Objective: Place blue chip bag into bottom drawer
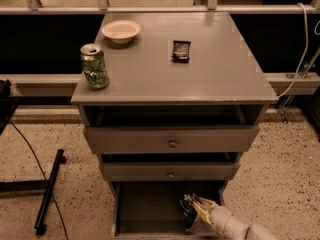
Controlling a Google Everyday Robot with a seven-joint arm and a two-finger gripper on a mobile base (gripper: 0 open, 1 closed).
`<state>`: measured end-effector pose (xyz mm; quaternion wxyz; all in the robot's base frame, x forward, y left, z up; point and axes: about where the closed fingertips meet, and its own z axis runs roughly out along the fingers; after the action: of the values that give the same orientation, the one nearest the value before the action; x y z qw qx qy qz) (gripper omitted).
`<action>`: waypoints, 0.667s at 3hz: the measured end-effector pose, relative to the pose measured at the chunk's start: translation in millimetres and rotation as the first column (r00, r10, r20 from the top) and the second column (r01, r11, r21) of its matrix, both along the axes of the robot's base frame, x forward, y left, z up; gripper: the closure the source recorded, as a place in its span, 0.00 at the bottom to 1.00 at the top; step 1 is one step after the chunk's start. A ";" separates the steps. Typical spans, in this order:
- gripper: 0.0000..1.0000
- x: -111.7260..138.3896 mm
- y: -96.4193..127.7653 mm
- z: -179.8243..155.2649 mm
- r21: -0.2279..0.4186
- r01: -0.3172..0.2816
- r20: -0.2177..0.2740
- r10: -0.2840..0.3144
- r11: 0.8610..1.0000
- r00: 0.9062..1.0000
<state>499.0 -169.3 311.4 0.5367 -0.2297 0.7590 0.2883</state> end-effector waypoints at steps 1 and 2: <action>0.62 5.8 1.2 -15.3 -0.042 0.017 -0.053 -0.019 0.999 0.998; 0.39 6.4 2.4 -15.4 -0.042 0.017 -0.053 -0.019 0.999 0.998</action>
Offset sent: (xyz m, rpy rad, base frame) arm 0.0049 0.0008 -0.0130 -0.0350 0.0456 -0.0161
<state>505.3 -166.9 295.9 0.5141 -0.2262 0.7808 0.2738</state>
